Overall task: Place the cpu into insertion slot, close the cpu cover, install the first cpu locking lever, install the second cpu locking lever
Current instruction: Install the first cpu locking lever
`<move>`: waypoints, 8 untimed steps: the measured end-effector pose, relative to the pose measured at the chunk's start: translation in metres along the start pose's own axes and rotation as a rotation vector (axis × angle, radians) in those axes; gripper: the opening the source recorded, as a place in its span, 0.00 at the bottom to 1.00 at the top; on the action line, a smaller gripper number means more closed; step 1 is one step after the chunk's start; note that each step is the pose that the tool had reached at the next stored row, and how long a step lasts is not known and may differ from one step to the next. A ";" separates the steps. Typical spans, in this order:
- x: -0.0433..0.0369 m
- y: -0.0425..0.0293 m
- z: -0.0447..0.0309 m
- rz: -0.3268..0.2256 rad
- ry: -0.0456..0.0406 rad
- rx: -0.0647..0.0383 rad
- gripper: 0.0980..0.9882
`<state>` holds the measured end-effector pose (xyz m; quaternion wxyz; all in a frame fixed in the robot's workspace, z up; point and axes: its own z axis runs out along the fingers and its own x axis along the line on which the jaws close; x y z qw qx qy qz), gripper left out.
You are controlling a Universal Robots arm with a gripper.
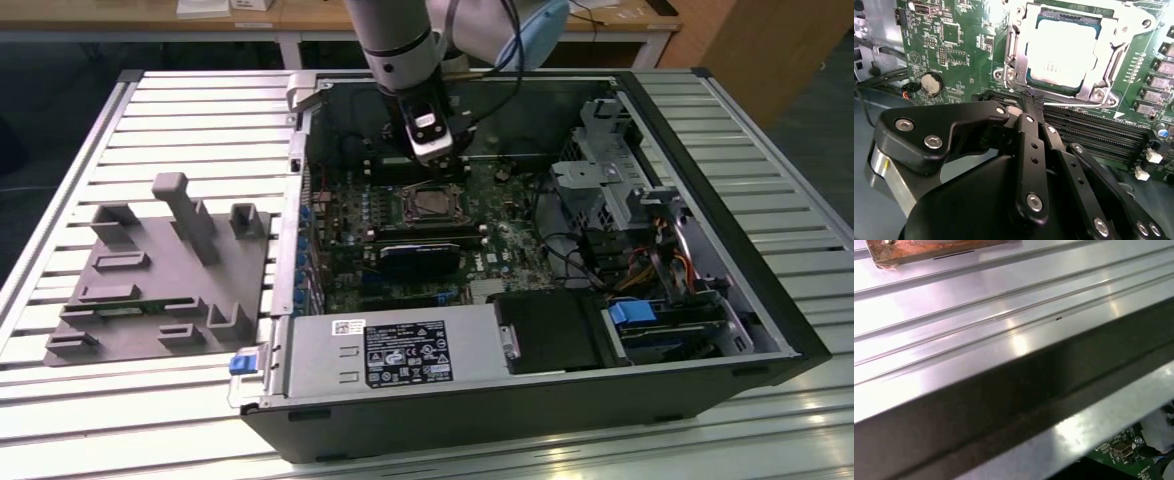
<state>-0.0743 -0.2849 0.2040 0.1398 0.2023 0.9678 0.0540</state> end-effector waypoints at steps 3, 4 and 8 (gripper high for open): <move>0.0020 0.0008 -0.0004 0.000 0.0000 0.000 0.01; 0.0026 0.0011 -0.0005 0.000 0.0000 0.000 0.01; 0.0036 0.0020 -0.0003 0.000 0.0000 0.000 0.01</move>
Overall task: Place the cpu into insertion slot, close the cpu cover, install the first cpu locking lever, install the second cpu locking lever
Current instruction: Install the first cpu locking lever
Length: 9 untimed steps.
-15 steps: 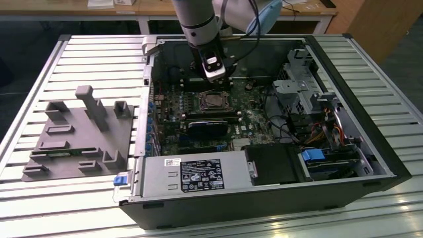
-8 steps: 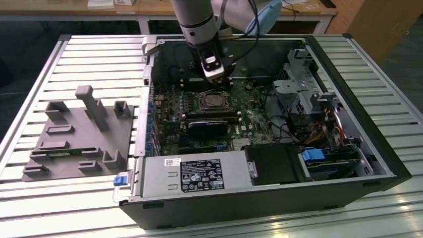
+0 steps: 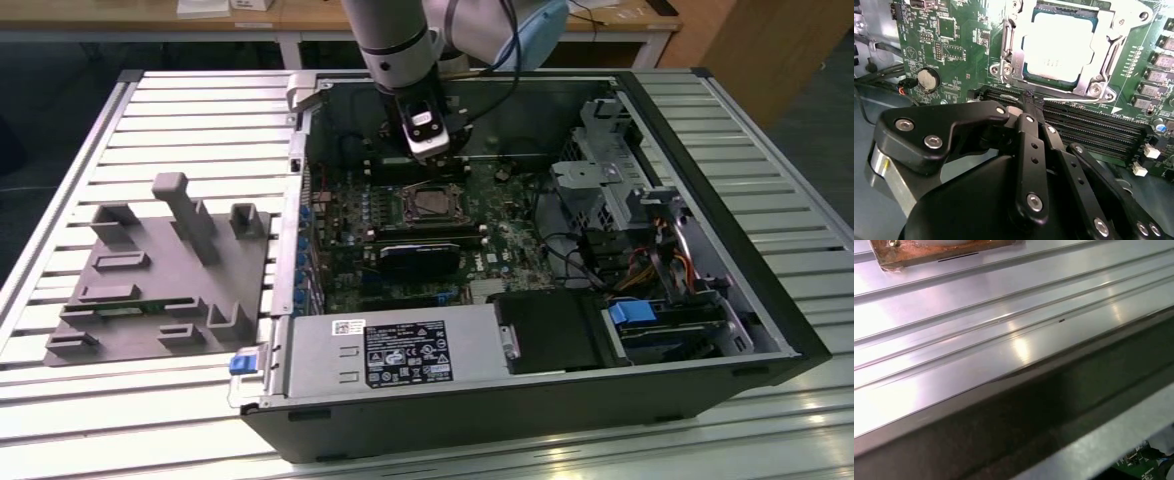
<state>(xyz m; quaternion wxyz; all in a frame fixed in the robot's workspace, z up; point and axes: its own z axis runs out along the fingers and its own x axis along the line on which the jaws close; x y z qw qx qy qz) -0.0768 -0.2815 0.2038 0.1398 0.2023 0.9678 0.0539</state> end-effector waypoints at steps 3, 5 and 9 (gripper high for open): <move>0.0002 0.0000 0.0009 0.000 -0.0014 0.001 0.01; 0.0005 -0.0002 0.0017 -0.001 -0.0033 0.003 0.01; 0.0010 -0.0005 0.0037 -0.004 -0.0074 0.010 0.01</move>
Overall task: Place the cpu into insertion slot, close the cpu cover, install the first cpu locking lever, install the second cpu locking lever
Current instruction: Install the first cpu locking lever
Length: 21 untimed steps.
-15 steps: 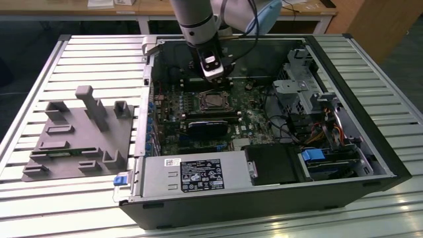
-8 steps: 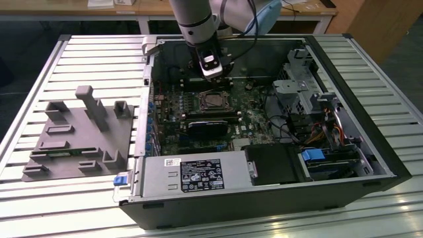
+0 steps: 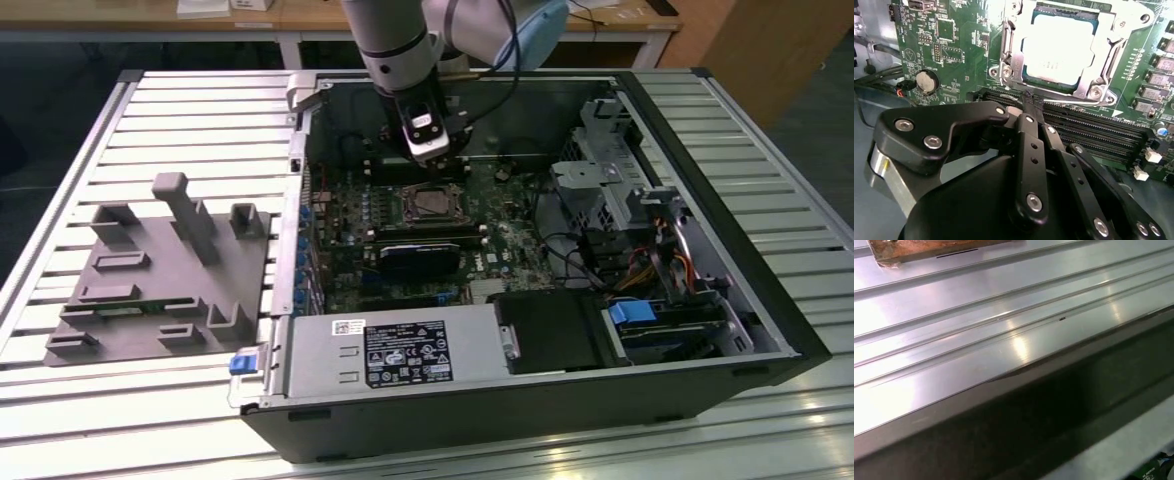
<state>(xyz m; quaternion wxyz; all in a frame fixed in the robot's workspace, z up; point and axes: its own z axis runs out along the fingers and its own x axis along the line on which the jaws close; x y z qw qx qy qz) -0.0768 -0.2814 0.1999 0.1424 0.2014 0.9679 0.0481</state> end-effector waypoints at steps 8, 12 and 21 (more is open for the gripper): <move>0.0015 0.0014 0.0031 -0.009 -0.0109 0.025 0.01; 0.0031 0.0048 0.0040 -0.010 -0.0123 0.028 0.01; 0.0027 0.0088 0.0058 -0.010 -0.0127 0.029 0.01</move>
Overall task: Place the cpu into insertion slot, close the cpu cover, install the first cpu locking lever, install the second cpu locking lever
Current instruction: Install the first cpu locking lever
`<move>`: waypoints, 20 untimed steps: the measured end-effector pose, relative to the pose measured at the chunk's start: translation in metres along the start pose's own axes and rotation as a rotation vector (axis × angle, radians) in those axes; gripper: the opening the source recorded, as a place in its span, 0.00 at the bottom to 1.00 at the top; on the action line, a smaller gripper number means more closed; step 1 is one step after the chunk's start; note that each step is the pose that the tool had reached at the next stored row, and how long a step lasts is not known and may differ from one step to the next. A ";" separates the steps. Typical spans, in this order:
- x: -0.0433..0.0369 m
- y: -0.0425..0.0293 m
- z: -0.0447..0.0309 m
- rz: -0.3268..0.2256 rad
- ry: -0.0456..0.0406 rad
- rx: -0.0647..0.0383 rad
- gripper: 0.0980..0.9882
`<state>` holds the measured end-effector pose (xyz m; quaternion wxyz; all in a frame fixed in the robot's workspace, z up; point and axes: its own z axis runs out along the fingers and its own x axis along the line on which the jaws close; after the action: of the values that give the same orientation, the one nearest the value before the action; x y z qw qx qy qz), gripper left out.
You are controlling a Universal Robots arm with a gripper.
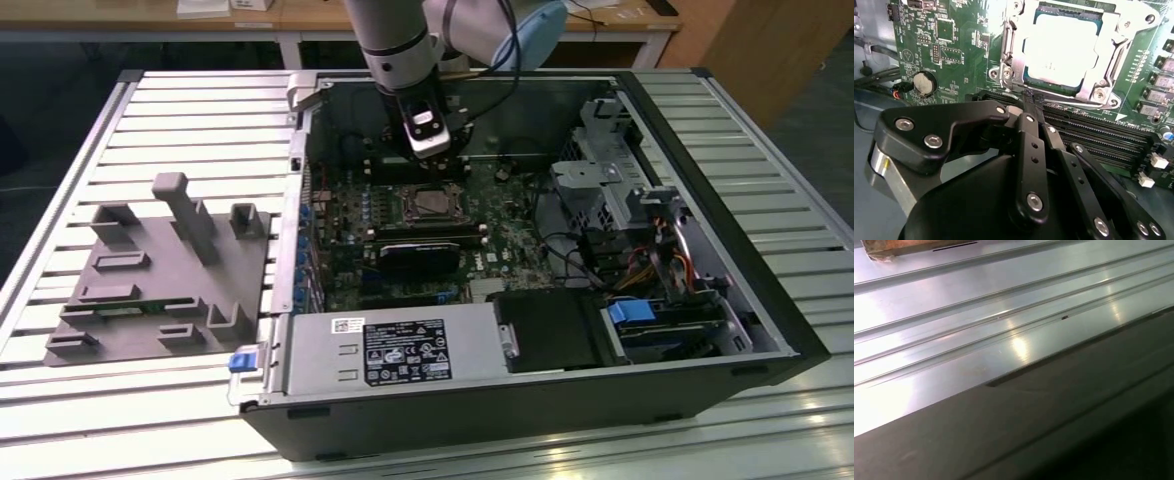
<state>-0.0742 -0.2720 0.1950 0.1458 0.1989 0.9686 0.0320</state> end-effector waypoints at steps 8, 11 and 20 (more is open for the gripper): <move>-0.0017 -0.0029 -0.0009 0.000 0.0001 0.000 0.01; -0.0027 -0.0030 -0.0038 0.000 0.0000 0.000 0.01; -0.0049 -0.0022 -0.0114 0.000 0.0001 0.000 0.01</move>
<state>-0.0740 -0.2760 0.2069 0.1458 0.1990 0.9686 0.0322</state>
